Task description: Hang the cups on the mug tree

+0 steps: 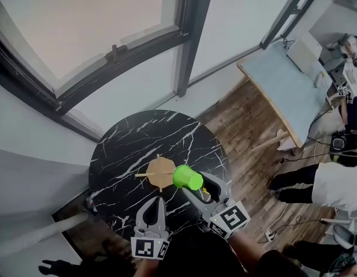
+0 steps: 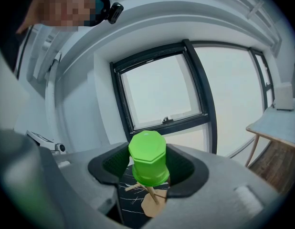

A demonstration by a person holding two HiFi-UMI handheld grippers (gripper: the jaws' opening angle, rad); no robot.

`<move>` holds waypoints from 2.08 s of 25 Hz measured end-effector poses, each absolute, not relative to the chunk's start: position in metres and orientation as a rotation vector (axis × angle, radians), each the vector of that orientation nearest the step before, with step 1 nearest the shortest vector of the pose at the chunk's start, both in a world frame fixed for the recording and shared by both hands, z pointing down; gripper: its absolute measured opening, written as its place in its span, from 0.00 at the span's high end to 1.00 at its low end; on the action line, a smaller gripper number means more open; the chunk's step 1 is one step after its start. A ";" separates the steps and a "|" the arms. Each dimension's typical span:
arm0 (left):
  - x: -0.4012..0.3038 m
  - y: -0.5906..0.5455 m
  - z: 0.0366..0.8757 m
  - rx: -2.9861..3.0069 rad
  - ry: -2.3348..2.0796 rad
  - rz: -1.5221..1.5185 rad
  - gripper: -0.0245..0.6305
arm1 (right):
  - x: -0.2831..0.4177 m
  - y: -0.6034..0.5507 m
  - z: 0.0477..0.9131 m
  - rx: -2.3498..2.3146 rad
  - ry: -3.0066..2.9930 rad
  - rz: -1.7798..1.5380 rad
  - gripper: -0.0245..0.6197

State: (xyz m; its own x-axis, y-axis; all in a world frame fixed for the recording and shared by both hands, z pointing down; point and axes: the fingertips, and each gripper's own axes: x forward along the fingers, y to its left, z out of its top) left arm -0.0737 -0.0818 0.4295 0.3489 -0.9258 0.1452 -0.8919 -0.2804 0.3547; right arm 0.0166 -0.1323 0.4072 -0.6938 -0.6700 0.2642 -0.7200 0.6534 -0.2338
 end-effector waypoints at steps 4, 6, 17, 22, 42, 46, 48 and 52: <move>-0.072 -0.083 0.432 2.241 -1.601 -0.119 0.96 | 0.015 -0.134 0.414 1.133 -2.714 0.506 0.59; -0.073 -0.085 0.434 2.234 -1.604 -0.113 0.96 | 0.014 -0.135 0.417 1.124 -2.715 0.515 0.59; -0.074 -0.090 0.440 2.213 -1.611 -0.107 0.96 | 0.011 -0.139 0.428 1.091 -2.726 0.561 0.59; -0.074 -0.092 0.440 2.208 -1.616 -0.110 0.96 | 0.008 -0.140 0.431 1.072 -2.740 0.602 0.59; -0.075 -0.094 0.444 2.183 -1.633 -0.099 0.96 | 0.000 -0.143 0.444 1.002 -2.814 0.732 0.59; -0.073 -0.094 0.444 2.178 -1.635 -0.096 0.96 | 0.001 -0.142 0.445 0.993 -2.833 0.747 0.59; -0.074 -0.094 0.446 2.177 -1.633 -0.093 0.96 | 0.000 -0.143 0.447 0.989 -2.842 0.759 0.59; -0.072 -0.093 0.446 2.180 -1.635 -0.098 0.96 | -0.001 -0.141 0.450 0.977 -2.859 0.761 0.59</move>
State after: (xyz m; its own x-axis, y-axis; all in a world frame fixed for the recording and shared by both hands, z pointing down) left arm -0.0723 -0.0927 0.4463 0.3088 -0.9326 0.1868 -0.9036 -0.2263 0.3637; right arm -0.0011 -0.1410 0.4498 -0.8030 -0.5690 0.1773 -0.5818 0.6839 -0.4401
